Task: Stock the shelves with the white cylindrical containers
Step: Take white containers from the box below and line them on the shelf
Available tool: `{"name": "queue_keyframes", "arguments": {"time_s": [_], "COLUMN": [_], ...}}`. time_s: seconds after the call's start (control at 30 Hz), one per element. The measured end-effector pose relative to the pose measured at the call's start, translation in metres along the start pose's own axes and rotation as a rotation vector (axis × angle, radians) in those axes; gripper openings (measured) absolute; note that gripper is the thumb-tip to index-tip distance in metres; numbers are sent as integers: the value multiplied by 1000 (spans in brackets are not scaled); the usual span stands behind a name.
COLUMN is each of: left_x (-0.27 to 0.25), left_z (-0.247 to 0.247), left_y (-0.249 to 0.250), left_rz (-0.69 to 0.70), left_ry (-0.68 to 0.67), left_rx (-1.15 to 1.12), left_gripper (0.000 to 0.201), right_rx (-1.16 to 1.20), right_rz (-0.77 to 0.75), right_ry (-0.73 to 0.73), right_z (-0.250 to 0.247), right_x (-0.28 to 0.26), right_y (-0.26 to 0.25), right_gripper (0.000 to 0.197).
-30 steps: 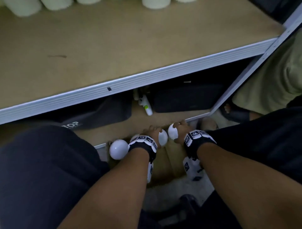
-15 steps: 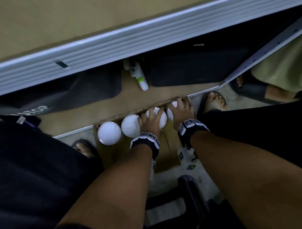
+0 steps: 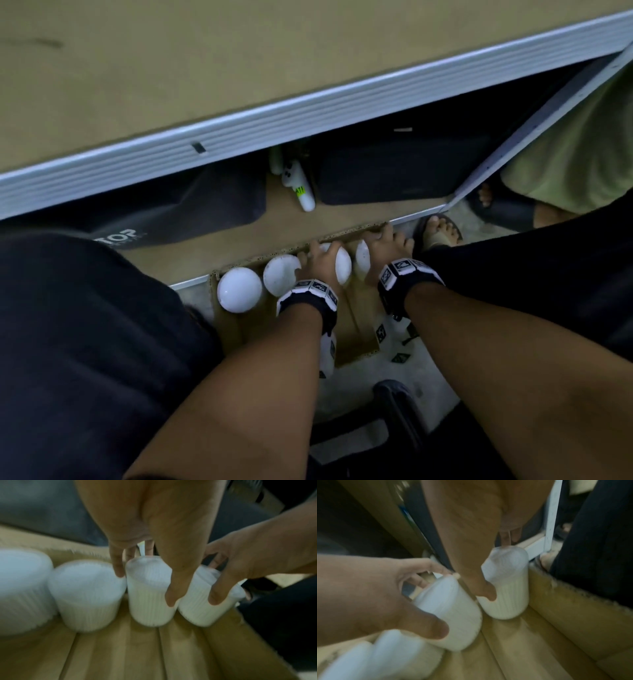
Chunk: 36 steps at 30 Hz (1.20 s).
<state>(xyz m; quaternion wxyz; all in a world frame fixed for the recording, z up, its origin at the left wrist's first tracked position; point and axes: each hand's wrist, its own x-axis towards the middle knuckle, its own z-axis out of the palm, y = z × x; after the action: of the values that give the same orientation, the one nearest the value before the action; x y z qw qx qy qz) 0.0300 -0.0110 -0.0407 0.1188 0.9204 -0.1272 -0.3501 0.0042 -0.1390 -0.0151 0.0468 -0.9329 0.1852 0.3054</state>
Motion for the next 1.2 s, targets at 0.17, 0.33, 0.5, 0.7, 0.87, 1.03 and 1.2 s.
{"name": "queue_keyframes", "arguments": {"time_s": [0.17,0.33,0.5,0.7,0.87,1.03,1.2], "left_x": [-31,-70,-114,-168,-213,-252,-273], "left_z": [-38,-81,-124,-179,-218,-246,-275], "left_y": [5,11,16,19,18,20,20], "left_rz": [23,15,103,184,200,268,296], "left_ry": [13,66,201,272,306,493,655], "left_rx": [-5,-4,22,49,90,-11,-57], "left_gripper": [82,101,88,87,90,84,76], "right_rx": [106,108,42,-8,52,192,297], "right_rz": [-27,-60,-109,-210,-317,-425,-535], "right_ry": [46,127,224,254,312,476,617], "right_z": [-39,-81,-121,-173,-212,-240,-259], "right_x": [-35,-74,-110,-162,-208,-238,-245], "right_y": [2,5,1,0,5,1,-10], "right_gripper": [65,79,84,85,87,81,61]}}
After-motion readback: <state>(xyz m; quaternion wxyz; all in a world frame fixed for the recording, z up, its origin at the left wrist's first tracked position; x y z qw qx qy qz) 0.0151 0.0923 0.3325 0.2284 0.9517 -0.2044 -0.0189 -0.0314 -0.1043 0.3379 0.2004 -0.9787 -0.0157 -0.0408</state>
